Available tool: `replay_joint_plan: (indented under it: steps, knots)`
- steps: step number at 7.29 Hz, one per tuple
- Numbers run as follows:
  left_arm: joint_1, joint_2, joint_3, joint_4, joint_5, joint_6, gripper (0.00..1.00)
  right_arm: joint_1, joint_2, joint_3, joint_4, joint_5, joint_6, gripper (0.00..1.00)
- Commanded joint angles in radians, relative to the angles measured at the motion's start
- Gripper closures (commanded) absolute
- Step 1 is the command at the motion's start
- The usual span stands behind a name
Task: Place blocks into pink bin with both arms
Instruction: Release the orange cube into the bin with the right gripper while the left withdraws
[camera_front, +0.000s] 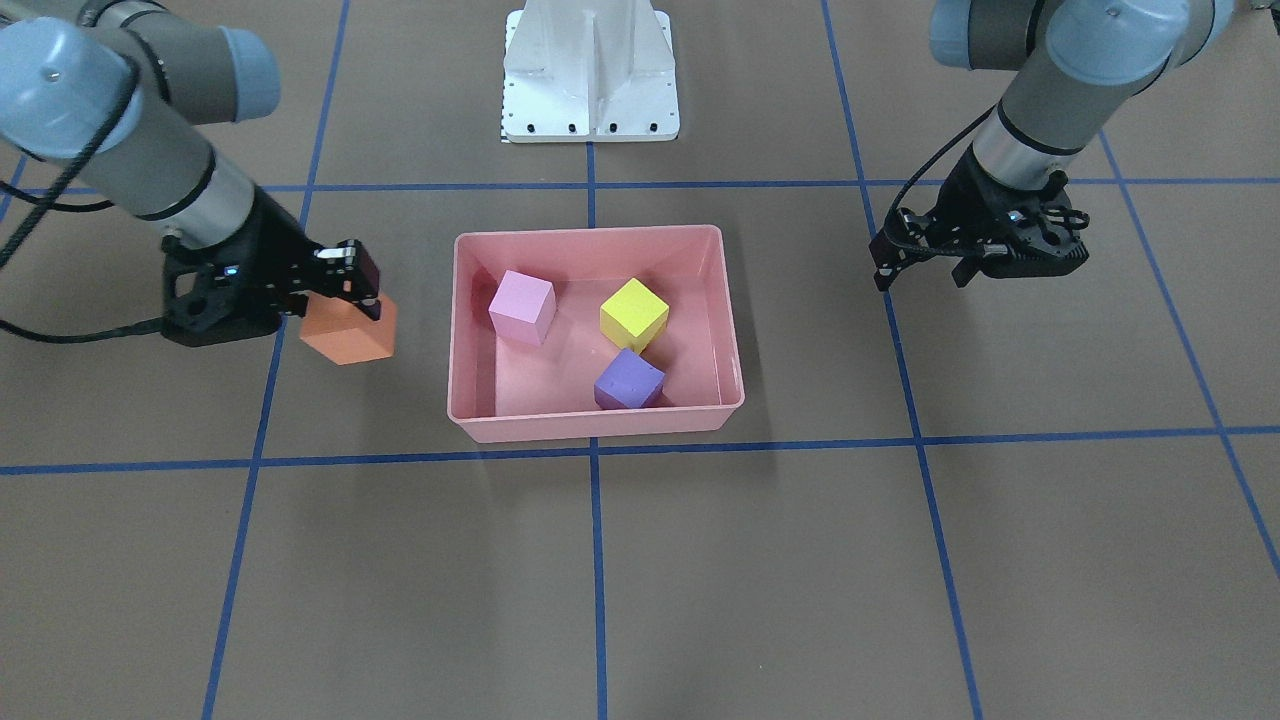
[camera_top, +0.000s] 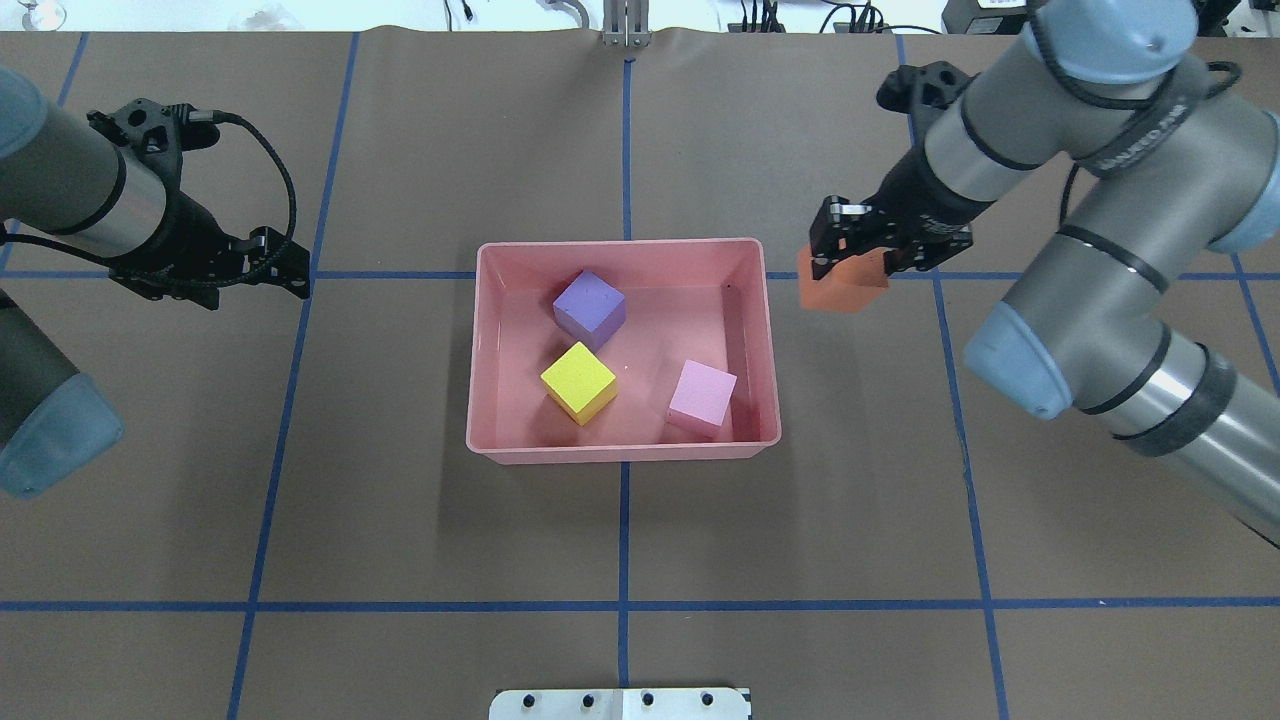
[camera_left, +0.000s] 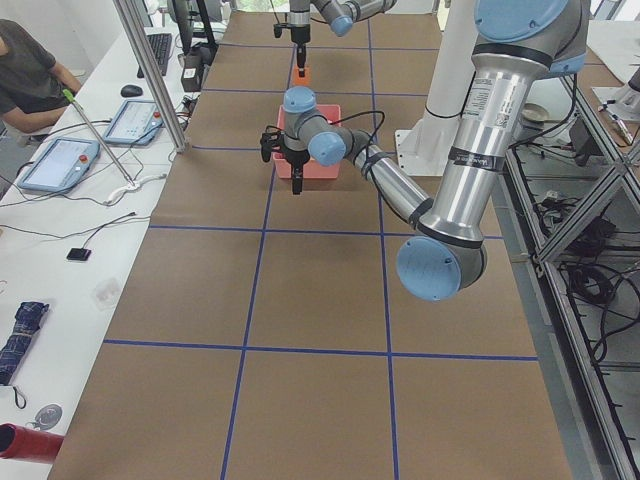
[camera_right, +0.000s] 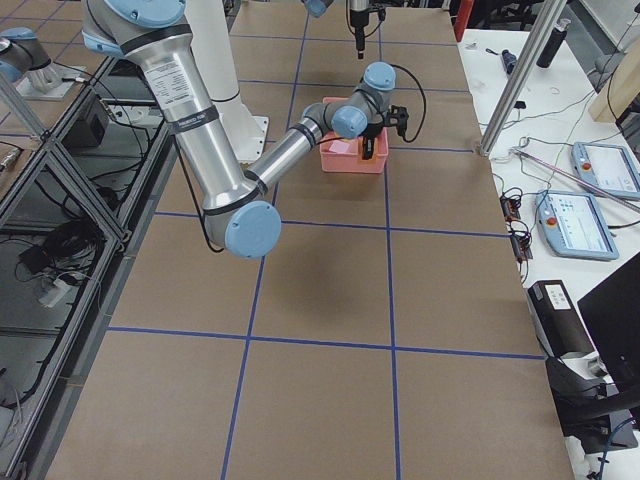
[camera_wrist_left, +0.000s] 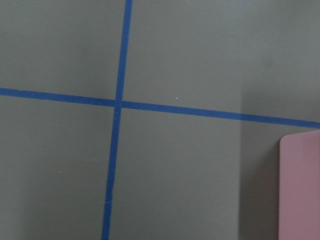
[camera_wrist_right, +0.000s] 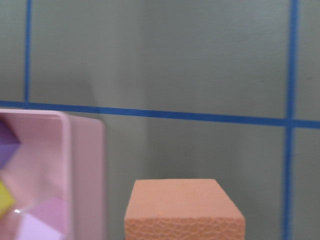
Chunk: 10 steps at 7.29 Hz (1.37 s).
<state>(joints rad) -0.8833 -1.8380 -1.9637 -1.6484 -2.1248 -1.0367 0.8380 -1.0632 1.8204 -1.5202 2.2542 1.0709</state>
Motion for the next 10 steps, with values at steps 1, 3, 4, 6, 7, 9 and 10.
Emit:
replay_joint_plan:
  steps: [1,3,4,6,7,9,10]
  knots:
    - [0.001,0.002,0.012,-0.001,-0.001,0.006,0.00,-0.101,0.116,-0.056,-0.031,-0.096,0.227,1.00]
    - [0.003,0.002,0.026,0.002,-0.001,0.004,0.00,-0.137,0.144,-0.102,-0.029,-0.172,0.241,1.00]
    - [0.003,0.003,0.029,0.002,-0.003,0.006,0.00,-0.145,0.146,-0.122,-0.028,-0.188,0.239,1.00]
    - [0.001,0.005,0.031,0.002,-0.001,0.006,0.00,-0.155,0.167,-0.153,-0.025,-0.216,0.282,0.54]
    - [0.001,0.005,0.032,0.002,-0.001,0.006,0.00,-0.155,0.193,-0.185,-0.017,-0.217,0.285,0.05]
    - [-0.005,0.008,0.031,0.001,-0.001,0.012,0.00,-0.152,0.190,-0.184,-0.012,-0.219,0.278,0.00]
    - [-0.019,0.031,0.023,0.001,-0.001,0.064,0.00,-0.142,0.157,-0.137,-0.014,-0.214,0.276,0.00]
